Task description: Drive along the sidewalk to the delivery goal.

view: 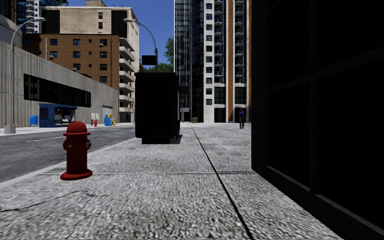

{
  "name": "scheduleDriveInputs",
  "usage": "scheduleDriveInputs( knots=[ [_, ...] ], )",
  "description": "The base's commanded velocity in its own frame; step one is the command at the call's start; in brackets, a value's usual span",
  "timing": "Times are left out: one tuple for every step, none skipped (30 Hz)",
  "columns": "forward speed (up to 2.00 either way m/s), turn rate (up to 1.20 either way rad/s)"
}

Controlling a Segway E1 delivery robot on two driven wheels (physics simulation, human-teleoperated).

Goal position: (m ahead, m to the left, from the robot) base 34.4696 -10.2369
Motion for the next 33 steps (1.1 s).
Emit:
scheduleDriveInputs(
  knots=[
    [2.00, 0.00],
    [2.00, 0.00],
    [2.00, 0.00],
    [2.00, 0.00],
    [2.00, 0.00],
    [2.00, 0.00],
    [2.00, 0.00],
    [2.00, 0.00],
    [2.00, 0.00],
    [2.00, 0.00],
    [2.00, 0.00],
    [2.00, 0.00],
    [2.00, 0.00],
    [2.00, 0.00],
    [2.00, 0.00],
    [2.00, 0.00],
    [2.00, 0.00],
    [2.00, 0.00],
    [2.00, 0.00],
    [2.00, 0.00],
    [2.00, 0.00],
    [2.00, 0.00],
    [2.00, 0.00],
    [2.00, 0.00],
    [2.00, 0.00],
    [2.00, 0.00],
    [2.00, 0.00],
    [2.00, 0.00],
    [2.00, 0.00],
    [2.00, 0.00],
    [2.00, 0.00],
    [2.00, 0.00],
    [2.00, -0.02]
  ],
)
